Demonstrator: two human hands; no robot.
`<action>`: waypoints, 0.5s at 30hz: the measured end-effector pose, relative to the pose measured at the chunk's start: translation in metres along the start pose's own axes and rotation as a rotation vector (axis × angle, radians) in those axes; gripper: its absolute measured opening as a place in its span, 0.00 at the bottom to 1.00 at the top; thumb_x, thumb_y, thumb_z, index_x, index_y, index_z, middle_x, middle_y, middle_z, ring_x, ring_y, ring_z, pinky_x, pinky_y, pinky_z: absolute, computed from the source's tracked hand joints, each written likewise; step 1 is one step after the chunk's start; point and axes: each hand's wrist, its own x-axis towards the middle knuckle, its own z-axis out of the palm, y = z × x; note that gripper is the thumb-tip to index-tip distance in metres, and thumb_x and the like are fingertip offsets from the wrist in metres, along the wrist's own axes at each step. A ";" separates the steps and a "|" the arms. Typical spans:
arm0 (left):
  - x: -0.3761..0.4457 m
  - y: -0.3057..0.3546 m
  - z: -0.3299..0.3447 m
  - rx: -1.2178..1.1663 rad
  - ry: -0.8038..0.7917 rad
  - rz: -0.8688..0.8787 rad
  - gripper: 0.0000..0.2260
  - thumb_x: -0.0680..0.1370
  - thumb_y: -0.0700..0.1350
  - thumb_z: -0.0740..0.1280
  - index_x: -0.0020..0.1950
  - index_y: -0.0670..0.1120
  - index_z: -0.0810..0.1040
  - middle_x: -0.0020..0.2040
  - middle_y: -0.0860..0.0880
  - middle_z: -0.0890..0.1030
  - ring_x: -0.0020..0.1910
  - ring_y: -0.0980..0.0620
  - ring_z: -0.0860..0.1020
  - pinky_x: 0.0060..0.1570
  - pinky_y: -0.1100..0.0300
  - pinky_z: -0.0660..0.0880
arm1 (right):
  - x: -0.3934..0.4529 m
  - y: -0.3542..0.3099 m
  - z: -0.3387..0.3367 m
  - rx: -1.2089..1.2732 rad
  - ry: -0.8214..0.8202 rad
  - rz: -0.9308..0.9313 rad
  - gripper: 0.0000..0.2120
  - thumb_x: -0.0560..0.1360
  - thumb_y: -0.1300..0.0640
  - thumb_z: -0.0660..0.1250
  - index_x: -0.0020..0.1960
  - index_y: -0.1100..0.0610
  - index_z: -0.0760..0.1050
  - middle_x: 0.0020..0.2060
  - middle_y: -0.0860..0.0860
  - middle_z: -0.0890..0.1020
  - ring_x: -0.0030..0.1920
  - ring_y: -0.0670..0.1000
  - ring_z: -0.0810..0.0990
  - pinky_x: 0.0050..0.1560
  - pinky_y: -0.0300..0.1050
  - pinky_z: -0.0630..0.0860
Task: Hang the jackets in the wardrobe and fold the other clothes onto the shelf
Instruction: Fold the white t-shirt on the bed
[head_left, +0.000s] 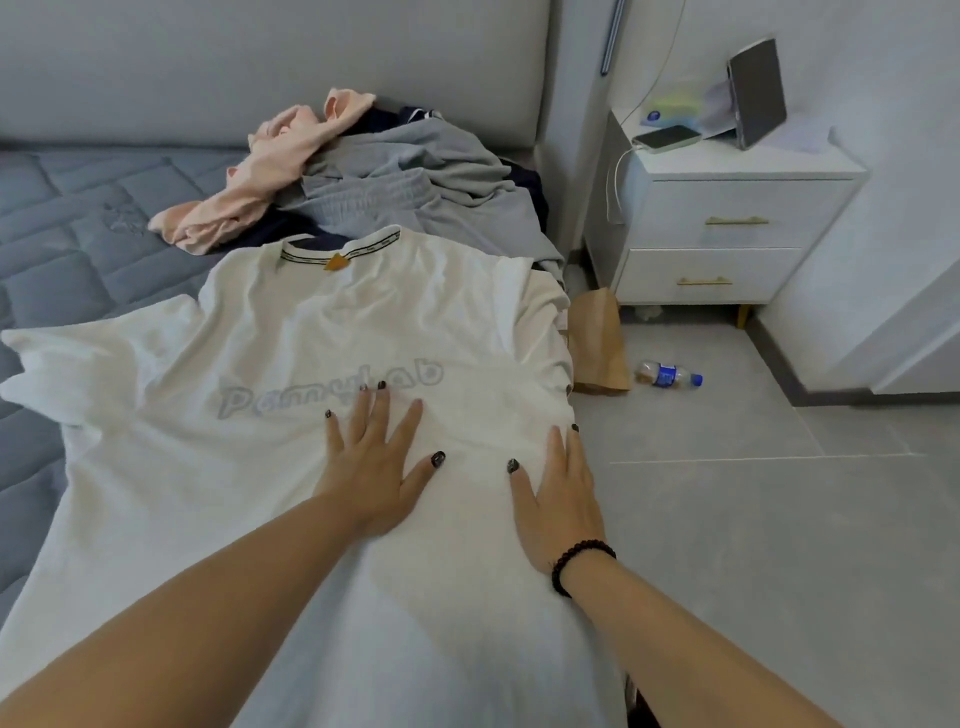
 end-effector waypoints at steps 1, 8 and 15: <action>0.009 0.000 0.001 0.043 0.036 0.054 0.33 0.75 0.67 0.32 0.78 0.54 0.34 0.78 0.46 0.33 0.75 0.45 0.30 0.73 0.40 0.36 | 0.016 -0.003 -0.002 0.142 0.025 0.074 0.31 0.79 0.40 0.51 0.77 0.50 0.47 0.77 0.48 0.51 0.74 0.52 0.58 0.71 0.50 0.61; 0.021 -0.004 0.016 0.030 0.139 0.146 0.32 0.77 0.65 0.36 0.78 0.55 0.37 0.79 0.50 0.38 0.77 0.51 0.33 0.75 0.45 0.37 | 0.132 0.000 -0.036 1.096 -0.042 0.674 0.21 0.78 0.45 0.60 0.60 0.60 0.75 0.53 0.56 0.80 0.51 0.56 0.79 0.55 0.47 0.76; 0.023 -0.007 0.015 -0.085 0.183 0.072 0.34 0.75 0.65 0.42 0.79 0.54 0.43 0.79 0.52 0.42 0.77 0.52 0.37 0.74 0.46 0.34 | 0.163 0.014 -0.036 1.583 0.252 0.625 0.03 0.76 0.64 0.65 0.48 0.61 0.75 0.37 0.55 0.81 0.31 0.50 0.82 0.24 0.39 0.75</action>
